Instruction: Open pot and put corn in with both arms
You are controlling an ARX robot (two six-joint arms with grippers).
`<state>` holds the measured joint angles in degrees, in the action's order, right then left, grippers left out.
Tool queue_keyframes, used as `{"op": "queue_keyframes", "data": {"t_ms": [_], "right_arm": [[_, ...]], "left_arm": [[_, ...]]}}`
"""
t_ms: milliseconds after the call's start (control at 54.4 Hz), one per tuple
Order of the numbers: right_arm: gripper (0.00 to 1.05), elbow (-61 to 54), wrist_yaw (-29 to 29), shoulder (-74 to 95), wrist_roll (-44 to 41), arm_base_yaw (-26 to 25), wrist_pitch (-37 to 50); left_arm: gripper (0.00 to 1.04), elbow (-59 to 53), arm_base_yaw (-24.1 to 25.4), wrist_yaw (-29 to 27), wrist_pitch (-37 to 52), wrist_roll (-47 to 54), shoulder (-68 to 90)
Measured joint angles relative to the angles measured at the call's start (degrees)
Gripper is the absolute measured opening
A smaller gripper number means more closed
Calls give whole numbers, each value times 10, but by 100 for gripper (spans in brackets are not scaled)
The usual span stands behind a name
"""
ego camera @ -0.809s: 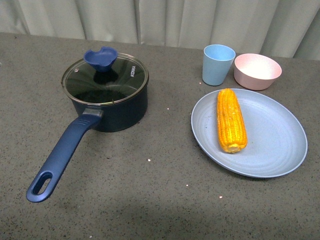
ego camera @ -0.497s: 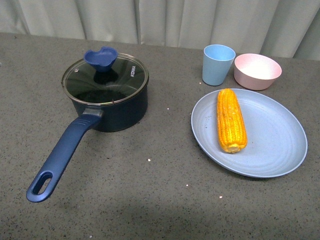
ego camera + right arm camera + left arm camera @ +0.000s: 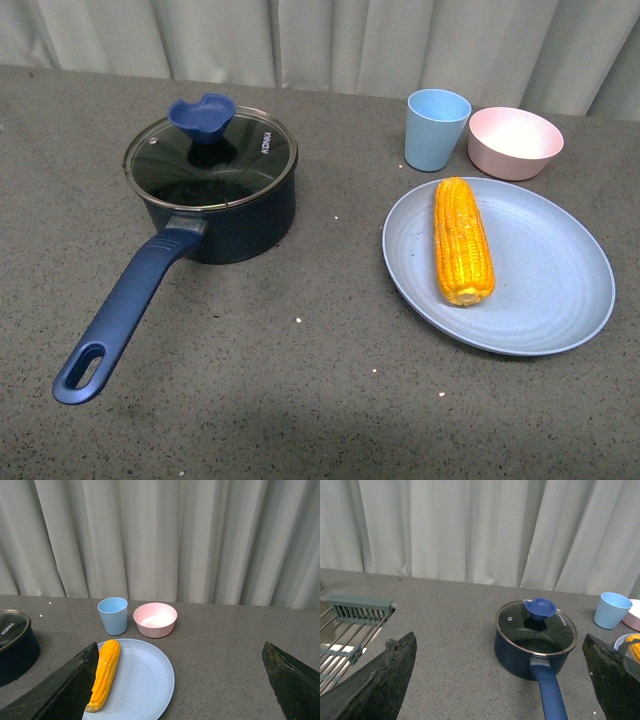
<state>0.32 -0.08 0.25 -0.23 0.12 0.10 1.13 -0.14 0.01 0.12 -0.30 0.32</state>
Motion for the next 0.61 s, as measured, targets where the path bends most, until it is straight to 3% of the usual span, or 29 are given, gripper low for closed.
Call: {"op": "queue_keyframes", "data": {"t_ms": [607], "right_arm": [[96,0,0,0,0,0,0]], "left_arm": [[98,0,0,0,0,0,0]]}}
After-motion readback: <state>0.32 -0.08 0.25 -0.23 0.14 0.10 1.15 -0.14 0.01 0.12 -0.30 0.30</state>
